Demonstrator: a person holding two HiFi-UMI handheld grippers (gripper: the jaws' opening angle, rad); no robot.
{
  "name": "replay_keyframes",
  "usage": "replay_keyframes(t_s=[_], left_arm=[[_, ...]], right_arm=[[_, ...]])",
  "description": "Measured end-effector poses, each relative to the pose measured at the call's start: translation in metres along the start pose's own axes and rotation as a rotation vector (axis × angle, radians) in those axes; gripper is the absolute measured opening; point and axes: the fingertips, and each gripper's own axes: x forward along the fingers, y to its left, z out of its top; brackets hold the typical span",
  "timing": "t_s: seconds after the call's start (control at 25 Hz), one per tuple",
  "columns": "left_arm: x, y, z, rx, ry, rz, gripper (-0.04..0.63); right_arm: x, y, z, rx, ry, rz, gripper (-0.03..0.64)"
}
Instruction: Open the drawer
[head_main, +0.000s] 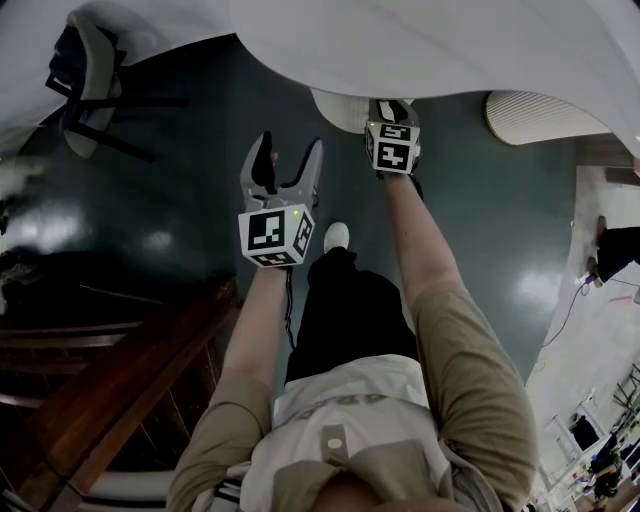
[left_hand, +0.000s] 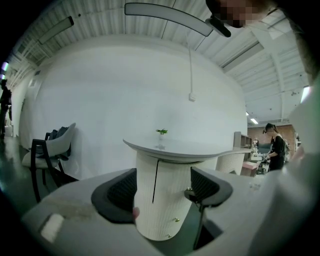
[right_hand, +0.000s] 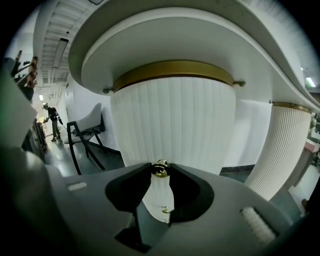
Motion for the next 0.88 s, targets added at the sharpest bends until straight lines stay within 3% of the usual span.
replay_keyframes(t_s=[0.44, 0.88], left_arm=[[-0.011, -0.012, 0.008, -0.017, -0.026, -0.005, 0.353], [-0.023, -0.022, 0.024, 0.051, -0.051, 0.021, 0.353]], right_arm=[[-0.021, 0.003, -0.010, -0.003, 0.022, 0.014, 0.118], [-0.050, 0.008, -0.030, 0.015, 0.009, 0.032, 0.117]])
